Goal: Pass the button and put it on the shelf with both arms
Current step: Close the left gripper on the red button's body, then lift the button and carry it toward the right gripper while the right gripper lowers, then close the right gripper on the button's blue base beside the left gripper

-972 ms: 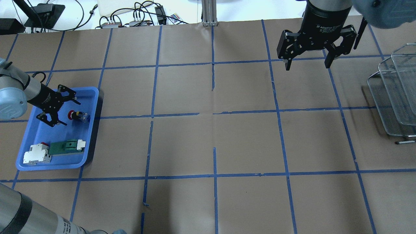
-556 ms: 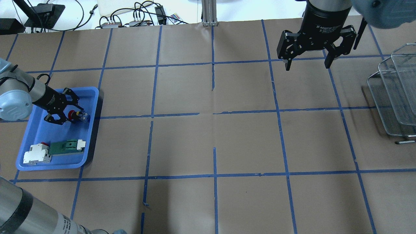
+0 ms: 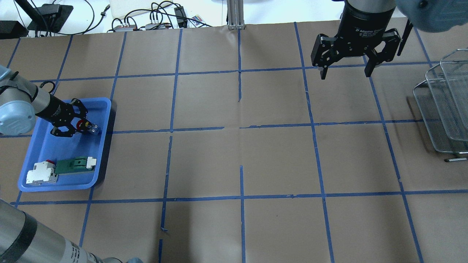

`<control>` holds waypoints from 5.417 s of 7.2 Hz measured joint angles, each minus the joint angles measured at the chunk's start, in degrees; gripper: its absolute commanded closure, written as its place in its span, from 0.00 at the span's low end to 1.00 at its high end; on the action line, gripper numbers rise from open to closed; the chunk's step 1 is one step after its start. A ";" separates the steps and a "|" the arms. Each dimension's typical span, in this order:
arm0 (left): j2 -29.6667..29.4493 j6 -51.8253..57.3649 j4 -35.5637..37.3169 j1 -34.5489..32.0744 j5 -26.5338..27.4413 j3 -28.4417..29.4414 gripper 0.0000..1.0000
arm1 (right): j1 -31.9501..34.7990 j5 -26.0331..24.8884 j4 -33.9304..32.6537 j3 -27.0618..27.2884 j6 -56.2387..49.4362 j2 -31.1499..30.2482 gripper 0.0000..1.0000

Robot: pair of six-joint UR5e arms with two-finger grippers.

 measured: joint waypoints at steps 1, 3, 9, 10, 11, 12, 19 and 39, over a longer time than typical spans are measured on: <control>1.39 -0.76 -2.12 -0.72 -0.99 0.39 0.80 | -0.08 0.14 0.44 0.05 -0.59 -0.61 0.00; 5.61 -6.54 -8.82 -4.77 -3.34 0.62 0.83 | -0.27 2.49 2.01 -0.23 -4.71 -1.07 0.00; 15.34 -39.29 -15.17 -28.02 -18.46 0.43 1.00 | -1.30 13.98 2.58 0.38 -51.15 -1.36 0.00; 15.62 -45.07 -14.32 -31.89 -19.72 0.95 1.00 | -1.32 14.57 2.17 0.50 -59.06 -1.38 0.00; 15.57 -49.87 -13.34 -35.42 -20.64 1.70 1.00 | -1.21 15.55 1.54 0.85 -65.75 -1.40 0.00; 15.42 -54.52 -12.15 -38.57 -21.94 2.67 1.00 | -1.09 16.34 -0.25 1.87 -71.60 -1.63 0.00; 15.93 -81.47 -2.92 -51.07 -24.91 6.90 1.00 | -0.83 23.59 -13.12 13.26 -87.38 -8.28 0.00; 18.79 -82.02 -2.59 -52.13 -30.52 6.51 0.36 | -0.87 23.38 -9.83 12.24 -85.80 -11.88 1.00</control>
